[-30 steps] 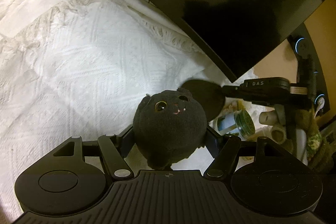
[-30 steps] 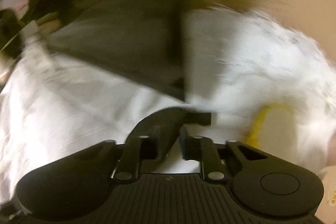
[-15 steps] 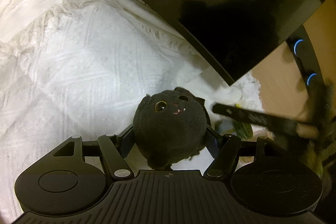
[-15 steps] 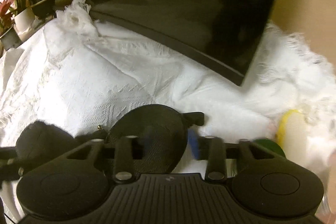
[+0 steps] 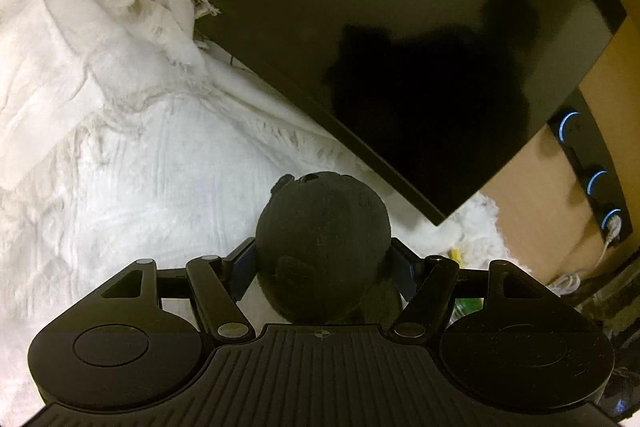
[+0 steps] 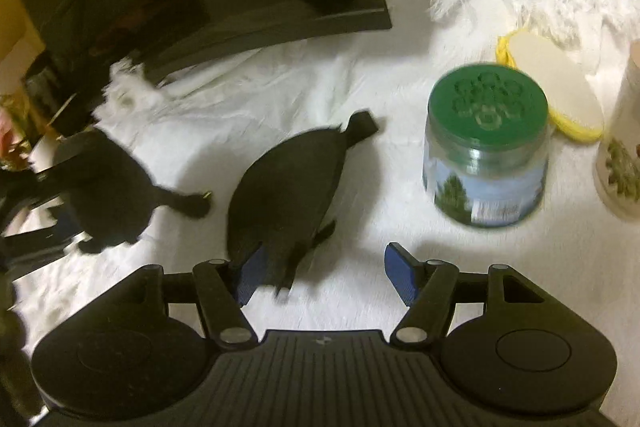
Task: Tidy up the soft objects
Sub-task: 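Grasp the flat black plush animal by its tail with the right tool while left holds the toy, then carry the round plush and flat black plush into the pink box and open both tools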
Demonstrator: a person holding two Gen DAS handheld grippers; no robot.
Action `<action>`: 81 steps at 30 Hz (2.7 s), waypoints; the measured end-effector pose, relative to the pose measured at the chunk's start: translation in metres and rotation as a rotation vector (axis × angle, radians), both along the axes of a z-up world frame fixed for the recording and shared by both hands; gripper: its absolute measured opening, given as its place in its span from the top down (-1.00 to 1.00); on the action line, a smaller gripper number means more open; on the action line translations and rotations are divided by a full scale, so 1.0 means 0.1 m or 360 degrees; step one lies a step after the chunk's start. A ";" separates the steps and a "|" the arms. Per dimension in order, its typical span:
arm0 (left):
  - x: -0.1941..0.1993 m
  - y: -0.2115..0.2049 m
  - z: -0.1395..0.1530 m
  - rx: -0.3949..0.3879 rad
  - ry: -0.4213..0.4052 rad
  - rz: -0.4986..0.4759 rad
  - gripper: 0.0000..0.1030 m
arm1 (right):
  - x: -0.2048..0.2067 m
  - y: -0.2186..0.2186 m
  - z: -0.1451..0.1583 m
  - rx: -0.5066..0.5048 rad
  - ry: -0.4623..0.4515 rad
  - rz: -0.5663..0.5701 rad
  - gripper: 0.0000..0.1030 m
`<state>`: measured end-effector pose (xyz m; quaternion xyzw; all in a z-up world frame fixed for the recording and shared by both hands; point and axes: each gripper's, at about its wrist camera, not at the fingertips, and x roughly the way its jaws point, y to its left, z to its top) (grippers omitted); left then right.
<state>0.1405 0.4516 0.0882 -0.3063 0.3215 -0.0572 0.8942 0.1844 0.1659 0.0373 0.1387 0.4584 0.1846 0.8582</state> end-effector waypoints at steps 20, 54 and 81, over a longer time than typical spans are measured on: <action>0.50 -0.74 0.99 0.0024 -0.0351 -0.0323 -0.42 | -0.10 -0.73 1.44 -0.0162 -0.0594 -0.0054 0.75; 1.13 -4.10 0.52 -0.0088 -0.0049 -0.1092 -0.43 | -0.28 -3.85 0.56 -0.0205 -0.0397 -0.0772 0.75; 1.23 -5.11 -0.06 0.0195 0.0152 -0.1263 -0.58 | -1.20 -3.72 0.10 -0.0413 -0.0436 -0.0689 -0.21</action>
